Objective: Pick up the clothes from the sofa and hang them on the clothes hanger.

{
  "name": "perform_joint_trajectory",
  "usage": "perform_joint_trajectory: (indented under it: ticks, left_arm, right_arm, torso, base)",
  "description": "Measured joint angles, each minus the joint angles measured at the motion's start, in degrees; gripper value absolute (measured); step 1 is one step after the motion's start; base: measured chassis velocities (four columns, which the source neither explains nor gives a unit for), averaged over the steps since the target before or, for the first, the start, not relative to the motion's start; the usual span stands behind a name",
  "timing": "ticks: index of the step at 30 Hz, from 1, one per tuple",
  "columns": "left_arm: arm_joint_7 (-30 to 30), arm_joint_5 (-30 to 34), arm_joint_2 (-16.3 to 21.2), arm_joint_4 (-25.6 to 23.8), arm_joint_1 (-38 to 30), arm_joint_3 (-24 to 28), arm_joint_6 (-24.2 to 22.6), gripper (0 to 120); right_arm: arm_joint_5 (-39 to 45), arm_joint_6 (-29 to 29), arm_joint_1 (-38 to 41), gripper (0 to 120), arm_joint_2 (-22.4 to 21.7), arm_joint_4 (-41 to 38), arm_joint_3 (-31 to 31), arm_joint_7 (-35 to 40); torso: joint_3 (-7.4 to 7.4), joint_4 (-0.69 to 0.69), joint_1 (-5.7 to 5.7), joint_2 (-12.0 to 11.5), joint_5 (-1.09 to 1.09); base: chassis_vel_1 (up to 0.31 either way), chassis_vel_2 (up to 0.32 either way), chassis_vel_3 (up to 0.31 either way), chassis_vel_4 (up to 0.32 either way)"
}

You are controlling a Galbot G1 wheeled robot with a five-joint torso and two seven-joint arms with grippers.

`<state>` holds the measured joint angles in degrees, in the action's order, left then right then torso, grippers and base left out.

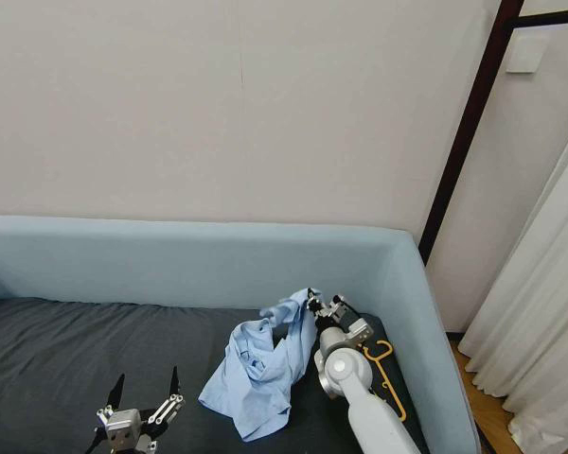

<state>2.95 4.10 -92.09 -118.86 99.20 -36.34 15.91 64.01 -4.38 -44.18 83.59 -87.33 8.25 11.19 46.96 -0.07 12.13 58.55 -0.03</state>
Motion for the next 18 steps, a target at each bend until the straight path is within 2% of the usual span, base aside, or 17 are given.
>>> perform_joint_trajectory:
  ticks: [3,4,7,18]
  left_arm:
    - [0.01,0.60,0.20,0.63,-1.00,0.88,0.07,100]
    - [0.01,0.60,0.20,0.63,-1.00,0.88,0.07,100]
    - [0.02,1.15,0.81,0.87,-1.60,1.49,0.07,100]
    - [0.02,2.32,2.60,1.42,-2.51,1.65,0.06,100]
  right_arm:
    - [0.72,-0.26,1.48,0,-3.71,-8.07,-1.37,1.53]
    - [0.72,-0.26,1.48,0,-3.71,-8.07,-1.37,1.53]
    - [1.65,-0.60,3.19,0,-8.10,-13.10,-2.61,1.85]
    - [5.30,-2.11,12.53,0,-14.34,-15.35,-5.21,2.10]
  torso:
    - [0.00,0.01,0.00,0.00,0.00]
    - [0.00,0.01,0.00,0.00,0.00]
    - [0.00,0.00,0.00,0.00,0.00]
    - [0.00,0.02,0.01,0.00,0.00]
  base:
    - [0.000,0.000,0.000,0.000]
    - [0.000,0.000,0.000,0.000]
    - [0.000,0.000,0.000,0.000]
    - [0.000,0.000,0.000,0.000]
